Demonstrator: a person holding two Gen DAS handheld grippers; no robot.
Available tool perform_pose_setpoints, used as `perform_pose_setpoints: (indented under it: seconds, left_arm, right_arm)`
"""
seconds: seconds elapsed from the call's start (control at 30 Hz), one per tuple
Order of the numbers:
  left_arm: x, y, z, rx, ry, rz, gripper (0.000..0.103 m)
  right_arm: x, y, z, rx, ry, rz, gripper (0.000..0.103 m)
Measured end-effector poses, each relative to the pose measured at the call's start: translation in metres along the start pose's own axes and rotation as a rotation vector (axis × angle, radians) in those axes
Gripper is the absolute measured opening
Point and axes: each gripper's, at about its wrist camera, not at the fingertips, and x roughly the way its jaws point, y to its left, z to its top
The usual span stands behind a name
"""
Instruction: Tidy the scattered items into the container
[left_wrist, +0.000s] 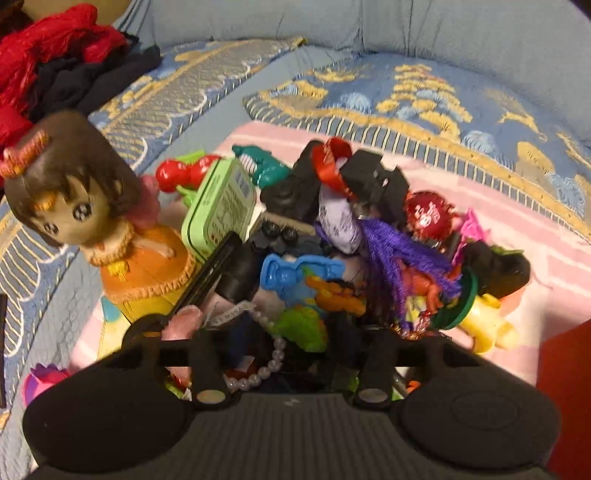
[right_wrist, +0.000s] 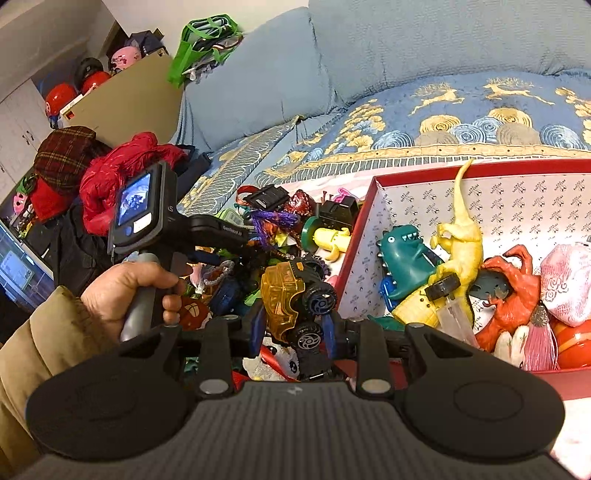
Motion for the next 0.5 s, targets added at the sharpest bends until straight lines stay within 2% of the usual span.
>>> perform_pose_setpoints:
  seconds: [0.13,0.33,0.5]
  left_arm:
    - [-0.017,-0.008,-0.011,0.07,-0.062,0.049,0.032]
    - [-0.066,-0.024,-0.034,0.116,-0.197,0.114,0.032]
    - [-0.105,-0.039,-0.049,0.12,-0.27,0.114,0.032]
  right_arm:
    - [-0.004,-0.001,0.0,0.002,-0.004,-0.003,0.03]
    - [-0.016,-0.001,-0.002,-0.005,-0.007,-0.015,0.03]
    - [-0.032,0.003,-0.004,-0.013,-0.023,-0.019,0.03]
